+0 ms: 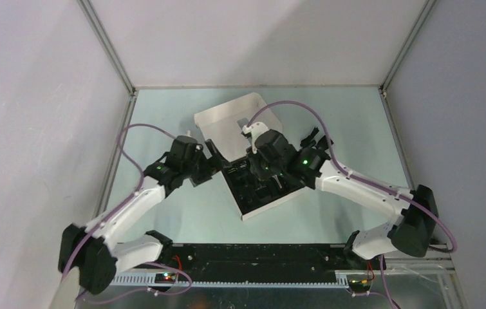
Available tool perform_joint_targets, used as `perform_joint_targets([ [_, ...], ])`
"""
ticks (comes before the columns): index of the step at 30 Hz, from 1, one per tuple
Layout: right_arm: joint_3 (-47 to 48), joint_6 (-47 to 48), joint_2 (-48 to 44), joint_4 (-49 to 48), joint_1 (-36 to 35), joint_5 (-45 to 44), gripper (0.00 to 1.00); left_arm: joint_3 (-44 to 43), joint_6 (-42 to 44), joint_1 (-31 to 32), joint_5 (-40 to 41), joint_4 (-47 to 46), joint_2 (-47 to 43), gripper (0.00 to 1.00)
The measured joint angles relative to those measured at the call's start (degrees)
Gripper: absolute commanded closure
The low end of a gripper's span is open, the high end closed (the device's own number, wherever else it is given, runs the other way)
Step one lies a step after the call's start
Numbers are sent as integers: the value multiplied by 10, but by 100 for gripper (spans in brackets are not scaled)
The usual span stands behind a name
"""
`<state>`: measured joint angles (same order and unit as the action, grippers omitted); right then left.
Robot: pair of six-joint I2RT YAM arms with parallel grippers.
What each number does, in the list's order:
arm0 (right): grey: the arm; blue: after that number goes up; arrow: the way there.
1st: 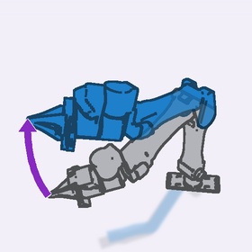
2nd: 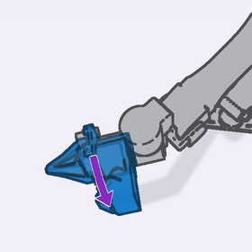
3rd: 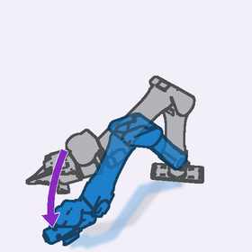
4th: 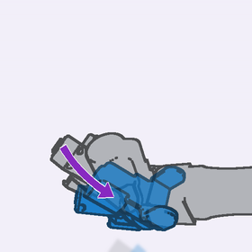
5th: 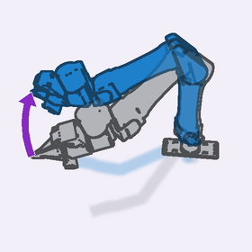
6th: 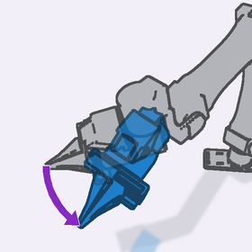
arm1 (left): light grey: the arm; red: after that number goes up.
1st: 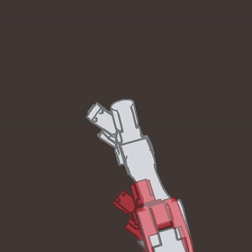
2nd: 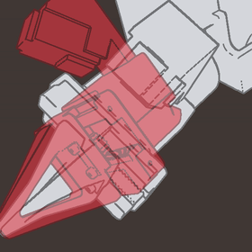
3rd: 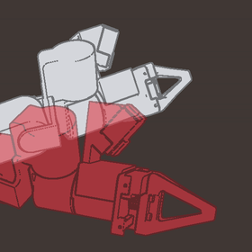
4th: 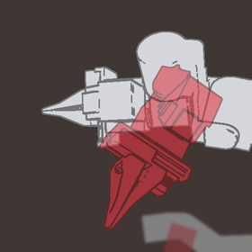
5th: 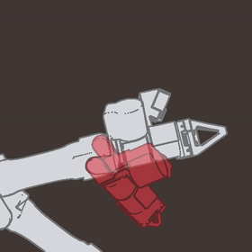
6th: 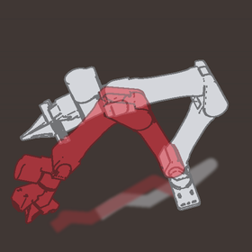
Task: Sort the hair-cutting tools
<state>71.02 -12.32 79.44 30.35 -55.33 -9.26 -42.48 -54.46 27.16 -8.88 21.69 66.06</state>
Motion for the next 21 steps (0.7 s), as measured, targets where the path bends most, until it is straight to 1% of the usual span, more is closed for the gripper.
perform_joint_targets([
  [3, 24, 4, 32, 28, -16, -6, 100, -31, 40, -11, 75, 59, -65, 0],
  [6, 46, 4, 69, 51, -31, -9, 100, -68, 86, -39, 156, 104, -132, 0],
  [10, 64, 4, 109, 77, -47, -10, 100, -99, 148, -64, 277, 133, -215, 0],
  [11, 67, 4, 118, 82, -50, -10, 100, -103, 172, -67, 319, 132, -240, 0],
  [14, 72, 4, 137, 92, -56, -10, 100, -103, 226, -68, 408, 120, -289, 0],
  [16, 73, 4, 148, 98, -59, -11, 100, -89, 266, -68, 464, 84, -322, 0],
  [19, 74, 3, 164, 105, -60, -11, 100, -32, 321, -71, 532, 3, -357, 0],
  [21, 75, 3, 175, 106, -60, -11, 100, 11, 351, -82, 563, -29, -364, 0],
])
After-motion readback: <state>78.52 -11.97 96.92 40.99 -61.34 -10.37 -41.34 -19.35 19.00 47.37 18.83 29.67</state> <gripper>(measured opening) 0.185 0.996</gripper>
